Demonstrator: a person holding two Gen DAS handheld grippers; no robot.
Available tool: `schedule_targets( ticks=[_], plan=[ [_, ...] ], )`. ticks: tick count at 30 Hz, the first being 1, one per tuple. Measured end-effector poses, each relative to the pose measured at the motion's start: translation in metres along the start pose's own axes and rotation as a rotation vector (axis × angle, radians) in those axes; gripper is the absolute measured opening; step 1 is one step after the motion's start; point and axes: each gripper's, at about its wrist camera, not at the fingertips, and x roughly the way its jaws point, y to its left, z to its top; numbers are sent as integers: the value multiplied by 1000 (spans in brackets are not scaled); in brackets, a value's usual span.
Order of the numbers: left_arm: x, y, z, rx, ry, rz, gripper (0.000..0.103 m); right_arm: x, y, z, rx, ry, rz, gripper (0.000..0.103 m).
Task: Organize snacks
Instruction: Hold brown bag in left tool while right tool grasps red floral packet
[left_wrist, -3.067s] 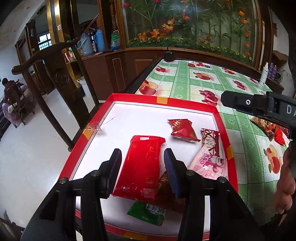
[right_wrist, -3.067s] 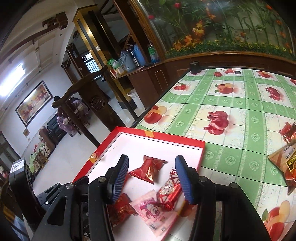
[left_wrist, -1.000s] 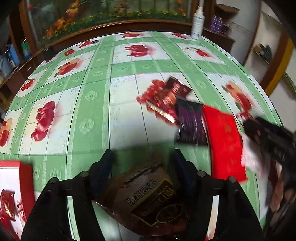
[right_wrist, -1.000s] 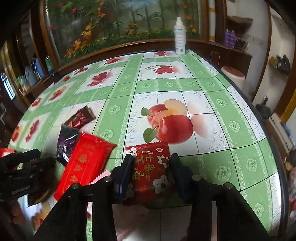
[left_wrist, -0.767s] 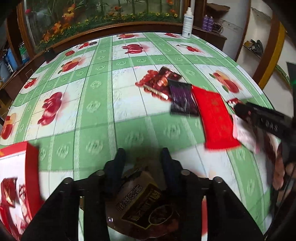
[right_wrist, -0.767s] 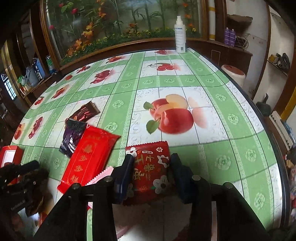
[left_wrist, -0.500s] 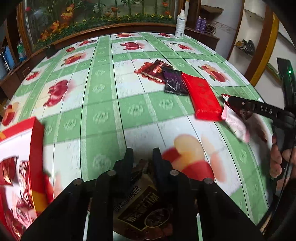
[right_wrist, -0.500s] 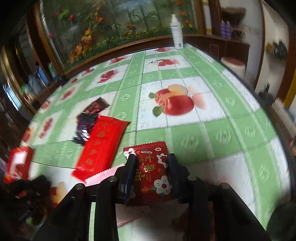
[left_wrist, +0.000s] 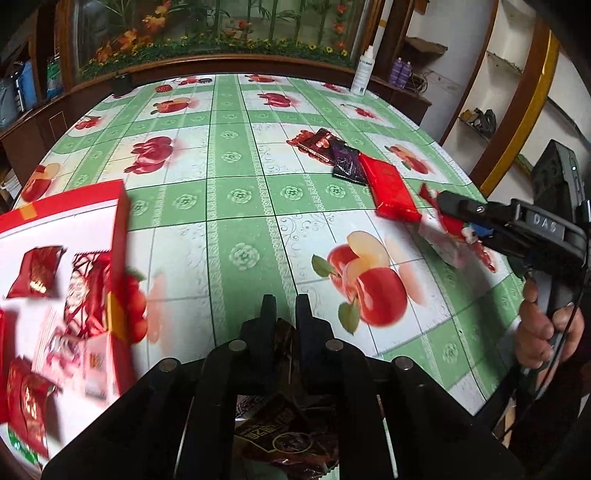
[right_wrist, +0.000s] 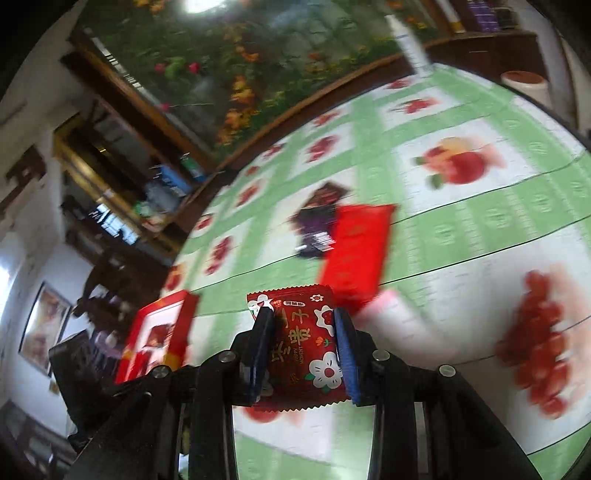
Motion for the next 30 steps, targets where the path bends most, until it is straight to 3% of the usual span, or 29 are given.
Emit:
schedule_targets(
  ticks=[7, 11, 14, 15, 17, 18, 19, 22, 28, 30],
  plan=[
    [-24, 6, -4, -10, -44, -36, 2, 25, 25, -17, -32, 38, 83, 34],
    [-28, 3, -7, 22, -41, -61, 2, 32, 25, -22, -36, 57, 92, 34],
    [-25, 3, -13, 5, -31, -22, 2, 36, 24, -23, -48, 57, 61, 34],
    [-27, 2, -15, 11, -36, -25, 6, 37, 23, -23, -45, 60, 60, 34],
    [-37, 0, -20, 23, -55, 11, 30, 37, 20, -23, -38, 60, 60, 34],
    [-43, -1, -23, 29, -62, 29, 68, 36, 18, -23, -36, 62, 60, 34],
    [-50, -1, -28, 32, -80, 34, 92, 36, 17, -23, -35, 65, 59, 34],
    [-68, -3, -40, 6, -140, 5, 93, 37, 18, -23, -46, 76, 63, 34],
    [-21, -13, -38, 18, 32, 86, 93, 37, 22, -26, -75, 73, 62, 34],
    [-15, -12, -42, 20, 32, 100, 94, 34, 21, -25, -74, 63, 70, 34]
  ],
)
